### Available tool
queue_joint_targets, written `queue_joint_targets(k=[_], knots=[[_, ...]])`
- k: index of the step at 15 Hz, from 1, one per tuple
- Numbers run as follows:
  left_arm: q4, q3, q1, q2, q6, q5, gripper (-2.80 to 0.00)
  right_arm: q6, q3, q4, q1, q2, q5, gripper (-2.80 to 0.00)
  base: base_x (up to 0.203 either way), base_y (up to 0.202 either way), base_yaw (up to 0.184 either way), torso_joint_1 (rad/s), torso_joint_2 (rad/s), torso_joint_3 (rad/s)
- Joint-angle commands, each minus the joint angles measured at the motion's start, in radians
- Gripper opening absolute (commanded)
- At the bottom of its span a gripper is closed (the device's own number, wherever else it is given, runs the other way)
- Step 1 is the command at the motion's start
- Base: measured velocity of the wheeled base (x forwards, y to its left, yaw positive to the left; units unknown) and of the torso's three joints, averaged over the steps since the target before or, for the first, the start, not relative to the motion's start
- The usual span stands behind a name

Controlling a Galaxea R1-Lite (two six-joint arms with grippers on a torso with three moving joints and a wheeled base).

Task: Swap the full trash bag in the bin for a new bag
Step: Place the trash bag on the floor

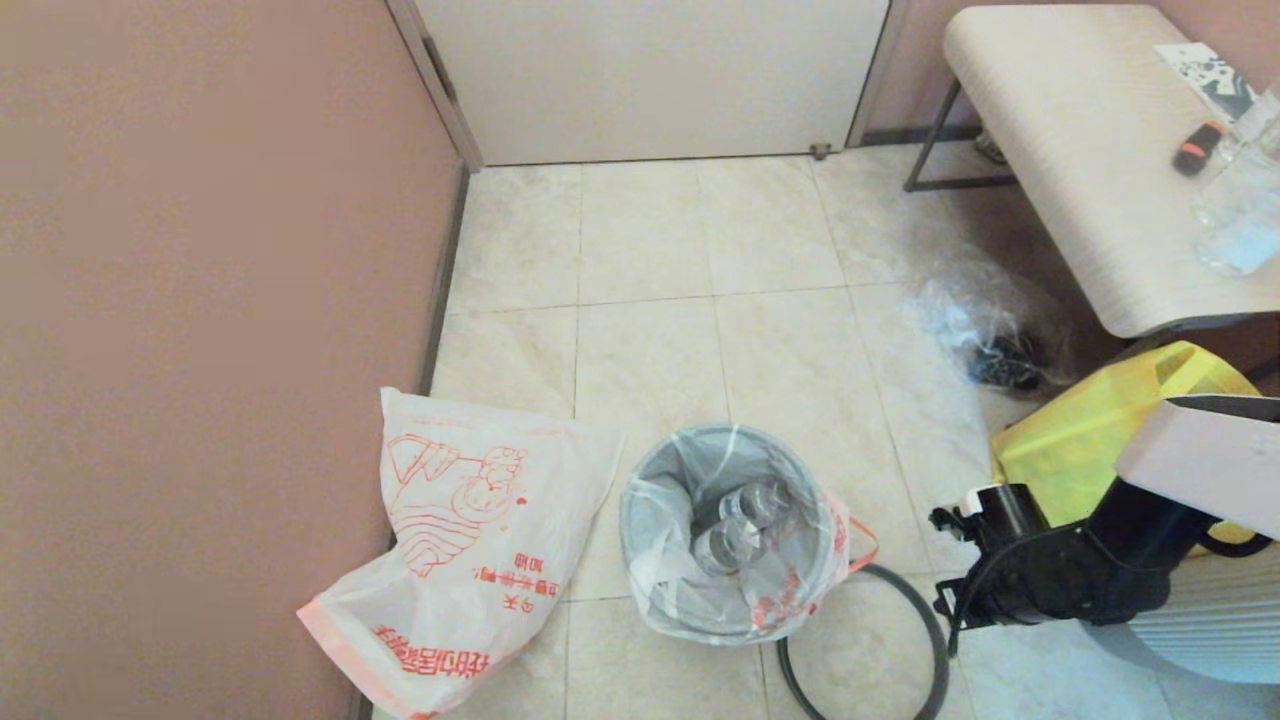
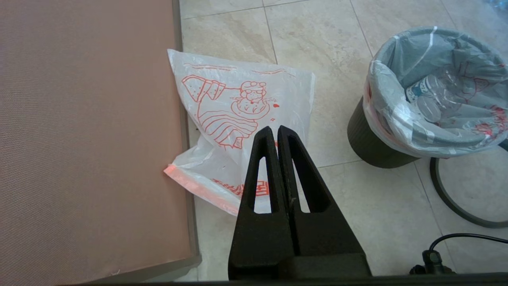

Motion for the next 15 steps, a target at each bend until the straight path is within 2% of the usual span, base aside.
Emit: queue_joint_targets(k=[1, 3, 6, 9, 10, 15], knots=[[-0.001, 0.014, 0.0, 0.001, 0.0, 0.0, -2.8, 0.045, 0.03, -0.004, 0.018, -0.081, 0.005, -2.8, 0.0, 0.0, 0.0, 0.0, 0.0, 0.0], [-0.001, 0.014, 0.002, 0.001, 0.0, 0.0, -2.8, 0.102, 0.032, -0.005, 0.024, -0.115, 0.039, -2.8, 0.0, 0.0, 0.0, 0.0, 0.0, 0.0], [-0.001, 0.014, 0.001, 0.001, 0.0, 0.0, -2.8, 0.167, 0.055, 0.001, 0.045, -0.184, 0.153, -2.8, 0.0, 0.0, 0.0, 0.0, 0.0, 0.0], [-0.001, 0.014, 0.0, 0.001, 0.0, 0.0, -2.8, 0.202, 0.047, -0.004, 0.103, -0.191, 0.18, -2.8, 0.0, 0.0, 0.0, 0.0, 0.0, 0.0], [-0.001, 0.014, 0.001, 0.001, 0.0, 0.0, -2.8, 0.204, 0.041, -0.006, 0.122, -0.19, 0.183, 0.0, 0.0, 0.0, 0.0, 0.0, 0.0, 0.0], [-0.001, 0.014, 0.0, 0.001, 0.0, 0.0, -2.8, 0.243, -0.053, -0.002, 0.183, -0.152, 0.179, 0.0, 0.0, 0.0, 0.0, 0.0, 0.0, 0.0]])
